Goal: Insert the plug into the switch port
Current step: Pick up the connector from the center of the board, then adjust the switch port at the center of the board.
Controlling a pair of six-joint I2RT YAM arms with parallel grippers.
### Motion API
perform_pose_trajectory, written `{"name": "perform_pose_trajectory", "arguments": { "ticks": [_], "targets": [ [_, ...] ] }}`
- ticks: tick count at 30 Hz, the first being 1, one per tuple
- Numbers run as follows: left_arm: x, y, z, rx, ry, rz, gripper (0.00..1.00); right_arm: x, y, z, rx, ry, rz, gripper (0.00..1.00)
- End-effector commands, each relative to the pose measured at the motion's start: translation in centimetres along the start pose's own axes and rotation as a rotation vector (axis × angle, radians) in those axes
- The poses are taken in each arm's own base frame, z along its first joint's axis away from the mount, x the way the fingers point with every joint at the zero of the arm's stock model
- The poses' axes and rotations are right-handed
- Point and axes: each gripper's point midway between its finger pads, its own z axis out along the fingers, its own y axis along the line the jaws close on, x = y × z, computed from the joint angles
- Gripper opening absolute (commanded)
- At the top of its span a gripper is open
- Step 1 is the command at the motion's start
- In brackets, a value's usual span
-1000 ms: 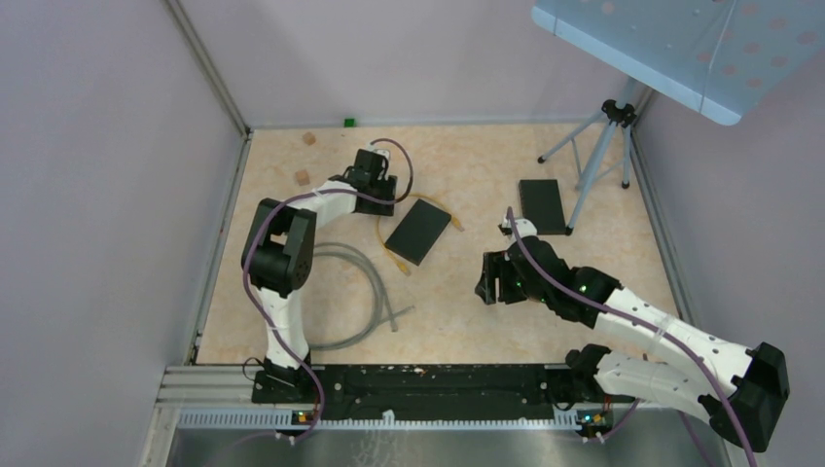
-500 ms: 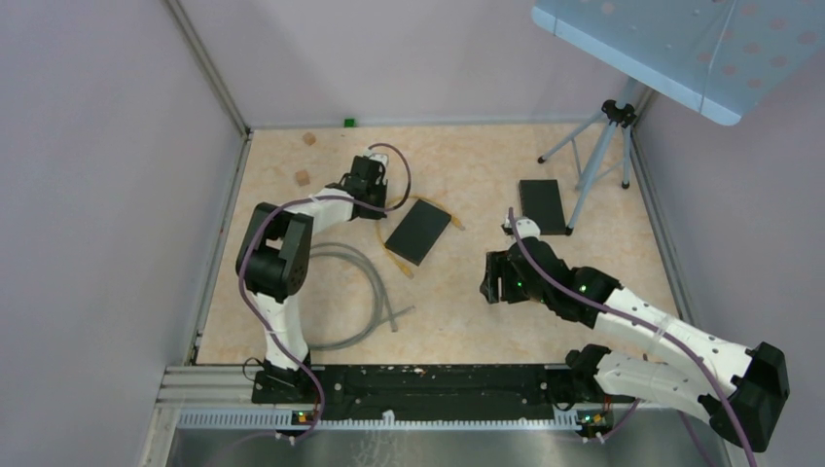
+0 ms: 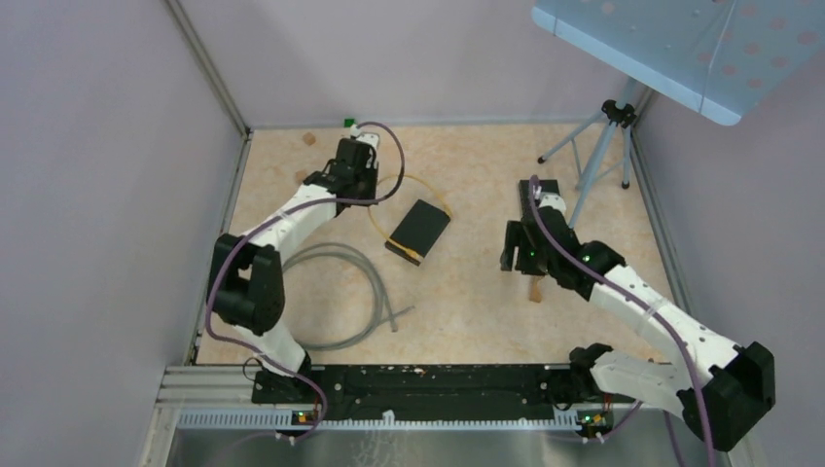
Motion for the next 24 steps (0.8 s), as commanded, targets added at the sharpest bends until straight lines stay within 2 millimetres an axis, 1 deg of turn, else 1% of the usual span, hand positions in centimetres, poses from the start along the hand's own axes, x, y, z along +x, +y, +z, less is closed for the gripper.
{"name": "perform_pose_trajectory", "arguments": {
  "ticks": [1, 3, 5, 7, 10, 13, 16, 20, 24],
  "targets": [
    [-3.0, 2.3, -5.3, -0.113, -0.105, -0.025, 0.0, -4.0, -2.0, 1.6, 0.064, -0.037, 0.055, 0.74],
    [-1.5, 3.5, -6.4, -0.168, -0.085, -0.052, 0.0, -5.2, -3.5, 3.0, 0.105, -0.036, 0.099, 0.79],
    [-0.7, 4.1, -7.7, -0.191, -0.092, -0.072, 0.0, -6.3, -5.3, 4.7, 0.153, -0.036, 0.144, 0.82],
    [0.0, 4.3, -9.0, -0.192, -0.107, -0.093, 0.0, -7.3, -6.4, 6.1, 0.189, -0.048, 0.166, 0.85],
    [0.8, 4.6, -10.9, -0.187, -0.135, -0.118, 0.0, -9.0, -7.3, 8.2, 0.227, -0.059, 0.144, 0.87],
    [1.3, 4.9, -13.0, -0.189, -0.173, -0.14, 0.0, -10.8, -7.9, 9.6, 0.269, -0.077, 0.094, 0.89],
    [1.7, 5.1, -14.4, -0.182, -0.204, -0.152, 0.0, -12.5, -8.7, 10.9, 0.298, -0.089, 0.055, 0.93],
    [2.0, 5.2, -15.8, -0.169, -0.232, -0.163, 0.0, -13.1, -9.9, 13.2, 0.31, -0.045, 0.006, 0.98],
    [2.3, 5.0, -16.5, -0.154, -0.238, -0.174, 0.0, -13.1, -10.9, 15.3, 0.305, 0.014, -0.042, 0.99]
  ]
}}
